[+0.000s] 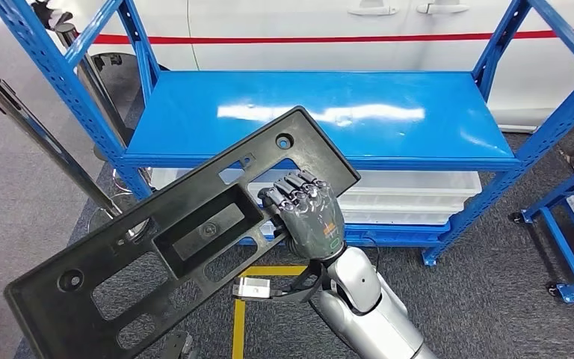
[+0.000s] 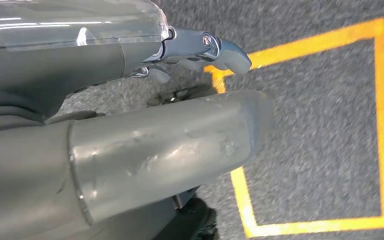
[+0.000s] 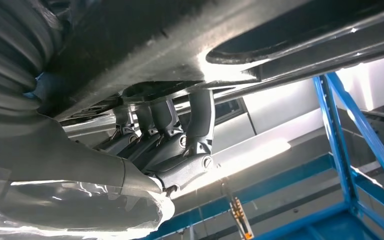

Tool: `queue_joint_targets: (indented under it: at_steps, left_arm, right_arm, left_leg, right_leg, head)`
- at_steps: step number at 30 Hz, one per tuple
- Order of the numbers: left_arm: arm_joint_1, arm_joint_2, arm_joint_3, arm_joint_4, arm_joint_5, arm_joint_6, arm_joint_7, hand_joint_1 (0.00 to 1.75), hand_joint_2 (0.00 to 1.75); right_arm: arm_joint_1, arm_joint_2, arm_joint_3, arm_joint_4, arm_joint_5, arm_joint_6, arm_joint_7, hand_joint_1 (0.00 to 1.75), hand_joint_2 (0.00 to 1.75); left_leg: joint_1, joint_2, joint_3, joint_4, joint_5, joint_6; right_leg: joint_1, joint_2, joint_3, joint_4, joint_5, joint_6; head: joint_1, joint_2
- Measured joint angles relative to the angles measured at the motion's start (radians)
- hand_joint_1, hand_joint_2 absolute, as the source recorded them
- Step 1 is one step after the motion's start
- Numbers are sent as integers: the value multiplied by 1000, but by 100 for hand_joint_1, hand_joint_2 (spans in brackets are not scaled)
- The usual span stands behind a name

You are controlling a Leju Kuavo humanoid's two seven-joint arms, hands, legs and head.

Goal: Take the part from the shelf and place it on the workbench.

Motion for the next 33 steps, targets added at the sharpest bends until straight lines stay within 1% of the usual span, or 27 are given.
queue_joint_targets:
  at_steps: [1,2,4,5,6,7,8,9,11,12,13,14,15,16,17,19,20,21,22,23,24,25,27,29,30,31,33]
  left_arm:
    - [2,0,-2,0,-1,0,2,0,0]
    - [2,1,-5,0,-3,0,3,0,0]
    - [-2,1,-12,0,-8,0,3,0,0]
    - [-4,2,-15,0,-9,0,4,0,0]
    - [-7,2,-18,0,-10,0,4,0,0]
    - [-8,2,-19,0,-10,0,4,0,0]
    - [-9,3,-21,0,-10,0,4,0,0]
    - [-11,3,-23,0,-10,0,4,0,0]
    - [-18,5,-27,0,-11,0,4,0,0]
    - [-22,5,-29,0,-11,0,4,0,0]
    - [-24,6,-31,0,-11,0,5,0,0]
    - [-24,6,-33,0,-11,0,5,0,0]
    - [-24,6,-35,0,-10,0,6,0,0]
    - [-25,6,-37,0,-9,1,6,0,0]
    - [-26,6,-38,0,-8,1,6,0,0]
    - [-28,6,-40,0,-3,0,6,0,0]
    - [-27,6,-41,0,-1,0,5,0,0]
    - [-27,6,-42,0,0,0,5,0,0]
    - [-26,6,-42,0,1,-1,5,0,0]
    - [-26,6,-43,0,1,-2,5,0,0]
    - [-26,6,-44,0,2,-2,5,0,0]
    - [-26,6,-44,0,3,-2,5,0,0]
    - [-26,6,-44,0,4,-2,4,0,0]
    - [-25,6,-44,0,4,-2,4,0,0]
    - [-23,7,-44,0,4,-2,4,0,0]
    - [-21,7,-44,0,4,-2,4,0,0]
    - [-19,7,-45,0,4,-3,4,0,0]
  right_arm:
    - [1,0,0,0,-3,0,-4,175,175]
    - [1,0,1,0,-8,0,-9,175,175]
    - [2,1,6,0,-23,0,-16,175,175]
    - [3,1,9,0,-32,0,-17,175,175]
    - [3,1,13,1,-39,1,-17,175,175]
    - [4,0,17,1,-43,1,-17,175,175]
    - [4,0,21,1,-45,1,-17,175,175]
    - [4,0,24,0,-45,0,-17,175,175]
    - [3,0,28,-1,-47,1,-16,175,175]
    - [1,0,31,-1,-50,3,-15,175,175]
    - [-2,-1,36,-2,-54,6,-13,175,175]
    - [-5,-3,43,-2,-59,11,-10,175,175]
    - [-8,-5,51,-2,-65,18,-7,175,175]
    - [-11,-9,58,-1,-71,26,-4,175,175]
    - [-13,-13,65,-1,-76,33,-1,175,175]
    - [-17,-22,78,0,-82,40,4,175,175]
    - [-18,-26,84,0,-84,41,5,175,175]
    - [-19,-31,91,0,-84,41,6,175,175]
    - [-19,-35,97,0,-82,40,7,175,175]
    - [-20,-38,103,0,-81,40,7,175,175]
    - [-21,-40,108,0,-79,40,7,175,175]
    - [-22,-42,113,0,-78,40,8,175,175]
    - [-25,-44,120,-1,-78,39,8,175,175]
    - [-26,-48,125,-1,-79,39,9,175,175]
    - [-26,-50,127,-1,-79,39,10,175,175]
    - [-26,-51,129,0,-79,39,10,175,175]
    - [-26,-52,132,0,-78,39,10,175,175]
  left_leg:
    - [2,-1,-11,25,-35,-6]
    - [5,-1,-24,67,-85,-10]
    - [8,-1,-49,185,-179,-17]
    - [8,-1,-53,236,-194,-19]
    - [8,-1,-45,264,-185,-20]
    - [8,-1,-21,260,-158,-19]
    - [8,-1,18,223,-128,-17]
    - [8,-2,72,158,-115,-14]
    - [3,-3,171,15,-130,-5]
    - [0,-4,196,-30,-143,-1]
    - [-3,-4,202,-49,-144,3]
    - [-2,-3,195,-52,-134,8]
    - [-1,0,189,-56,-121,15]
    - [2,3,180,-59,-107,24]
    - [4,5,168,-62,-93,31]
    - [1,7,135,-57,-69,39]
    - [1,7,117,-54,-58,39]
    - [0,7,98,-49,-47,37]
    - [0,8,79,-44,-37,34]
    - [1,8,62,-38,-27,31]
    - [1,8,46,-32,-19,27]
    - [0,8,33,-25,-13,22]
    - [-2,7,15,-17,4,11]
    - [0,7,6,-20,21,0]
    - [2,6,0,-17,14,-6]
    - [5,6,-9,-2,-9,-12]
    - [8,5,-38,86,-99,-22]
  right_leg:
    - [-2,-2,-12,-2,13,-9]
    - [-2,-3,-26,-2,26,-15]
    - [-1,-4,-57,-1,50,-20]
    - [0,-5,-74,0,62,-19]
    - [0,-6,-91,2,74,-18]
    - [0,-6,-108,4,86,-17]
    - [0,-6,-123,7,97,-15]
    - [0,-6,-135,9,107,-13]
    - [1,-7,-150,11,126,-3]
    - [1,-8,-152,8,136,2]
    - [0,-9,-153,4,147,8]
    - [-1,-9,-154,1,154,14]
    - [-2,-7,-159,5,145,19]
    - [-3,-5,-168,23,118,24]
    - [-4,-3,-181,60,72,28]
    - [-7,0,-212,182,-28,33]
    - [-8,1,-220,242,-49,36]
    - [-10,1,-218,281,-46,39]
    - [-12,1,-202,289,-22,41]
    - [-14,1,-169,265,8,42]
    - [-16,1,-120,210,22,42]
    - [-16,2,-67,139,19,41]
    - [-13,4,0,32,-11,34]
    - [-8,5,1,6,-11,20]
    - [-8,4,-7,4,-1,11]
    - [-9,2,-16,2,10,0]
    - [-8,0,-38,0,31,-15]
  head:
    - [0,0]
    - [0,0]
    - [0,0]
    - [0,0]
    - [0,0]
    - [0,0]
    - [0,0]
    - [0,0]
    - [0,0]
    - [0,0]
    - [0,0]
    - [0,0]
    - [0,0]
    - [0,0]
    - [0,0]
    - [1,0]
    - [0,0]
    - [0,0]
    - [1,0]
    - [0,0]
    - [0,0]
    - [0,0]
    - [0,0]
    - [0,0]
    - [0,0]
    - [0,0]
    - [-1,0]
